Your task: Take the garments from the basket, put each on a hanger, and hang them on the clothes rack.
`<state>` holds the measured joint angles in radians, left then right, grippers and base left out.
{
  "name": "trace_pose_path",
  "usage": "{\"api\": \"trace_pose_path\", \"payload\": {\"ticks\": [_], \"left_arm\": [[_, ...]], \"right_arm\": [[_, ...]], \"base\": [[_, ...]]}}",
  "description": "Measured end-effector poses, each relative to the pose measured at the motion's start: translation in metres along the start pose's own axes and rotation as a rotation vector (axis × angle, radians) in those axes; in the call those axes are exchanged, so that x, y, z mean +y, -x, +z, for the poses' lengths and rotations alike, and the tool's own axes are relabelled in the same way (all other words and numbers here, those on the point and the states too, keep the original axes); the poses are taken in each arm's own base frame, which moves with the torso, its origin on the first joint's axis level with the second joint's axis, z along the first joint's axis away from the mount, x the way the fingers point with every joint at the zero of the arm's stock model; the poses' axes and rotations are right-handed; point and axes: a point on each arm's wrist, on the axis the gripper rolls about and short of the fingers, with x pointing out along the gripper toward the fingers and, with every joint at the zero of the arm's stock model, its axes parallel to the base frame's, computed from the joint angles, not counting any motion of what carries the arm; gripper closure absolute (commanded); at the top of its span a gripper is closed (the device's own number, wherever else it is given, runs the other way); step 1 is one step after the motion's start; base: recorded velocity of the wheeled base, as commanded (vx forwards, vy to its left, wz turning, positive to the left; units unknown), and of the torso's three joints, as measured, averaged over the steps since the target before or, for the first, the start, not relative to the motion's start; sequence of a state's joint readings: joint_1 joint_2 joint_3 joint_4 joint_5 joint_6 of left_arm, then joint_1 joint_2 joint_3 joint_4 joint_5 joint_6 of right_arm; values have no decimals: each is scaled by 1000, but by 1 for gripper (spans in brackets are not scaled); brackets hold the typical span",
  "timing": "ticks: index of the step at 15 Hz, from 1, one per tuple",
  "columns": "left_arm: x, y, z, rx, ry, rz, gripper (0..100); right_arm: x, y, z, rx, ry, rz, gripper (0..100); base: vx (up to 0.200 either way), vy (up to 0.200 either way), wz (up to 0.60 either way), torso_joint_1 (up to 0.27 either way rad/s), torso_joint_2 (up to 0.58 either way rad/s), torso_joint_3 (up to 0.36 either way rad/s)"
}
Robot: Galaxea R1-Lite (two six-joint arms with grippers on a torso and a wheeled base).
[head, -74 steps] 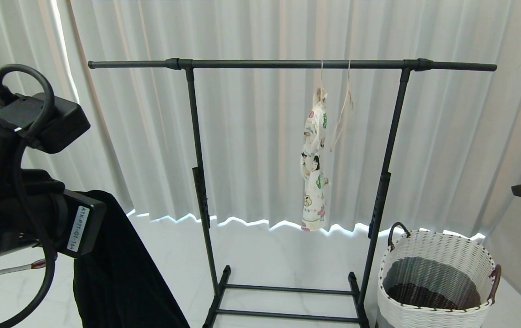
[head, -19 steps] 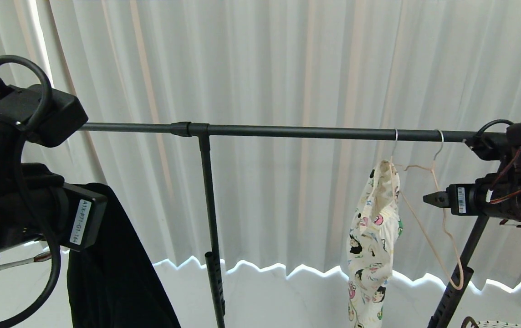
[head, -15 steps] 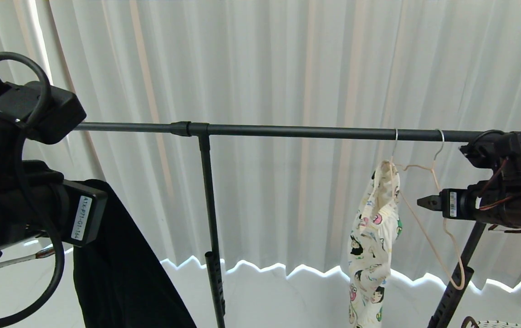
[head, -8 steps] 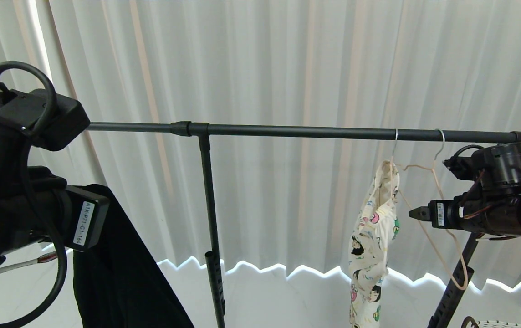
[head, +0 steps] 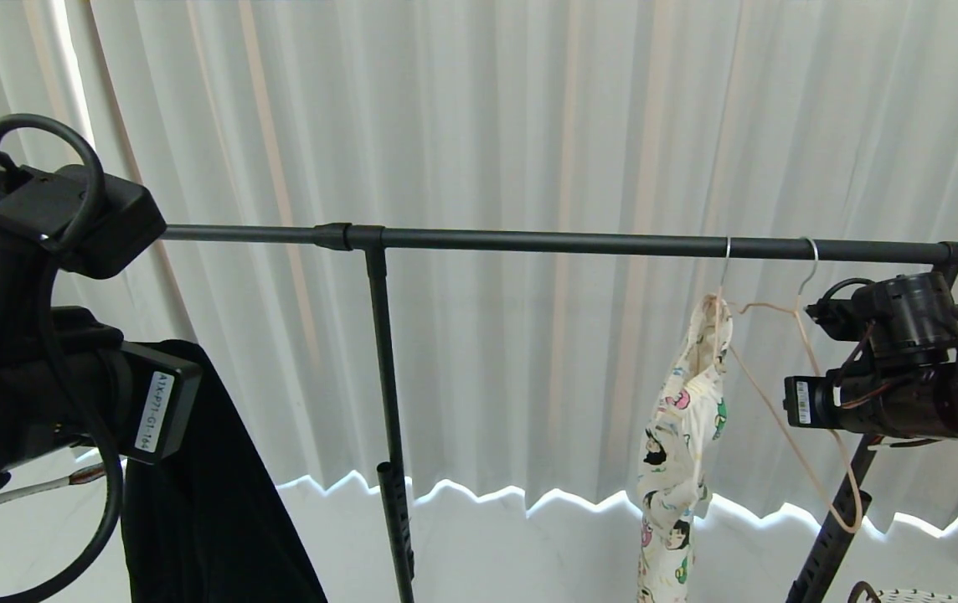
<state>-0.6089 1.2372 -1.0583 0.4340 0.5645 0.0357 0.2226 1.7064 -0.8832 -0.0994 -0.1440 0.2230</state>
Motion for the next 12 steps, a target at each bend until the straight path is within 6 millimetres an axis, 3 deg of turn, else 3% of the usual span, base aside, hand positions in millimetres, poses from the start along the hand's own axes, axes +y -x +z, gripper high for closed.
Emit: {"api": "trace_pose_path", "payload": {"ticks": [6,12], "left_arm": [[0,0,0,-1,1,0,100],[0,4,0,-15,-1,-10,100]], "right_arm": [[0,2,2,-17,-2,2,100],[1,30,4,-157,10,44,100]], "base": [[0,0,0,0,0,0],[0,0,0,0,0,0]]}}
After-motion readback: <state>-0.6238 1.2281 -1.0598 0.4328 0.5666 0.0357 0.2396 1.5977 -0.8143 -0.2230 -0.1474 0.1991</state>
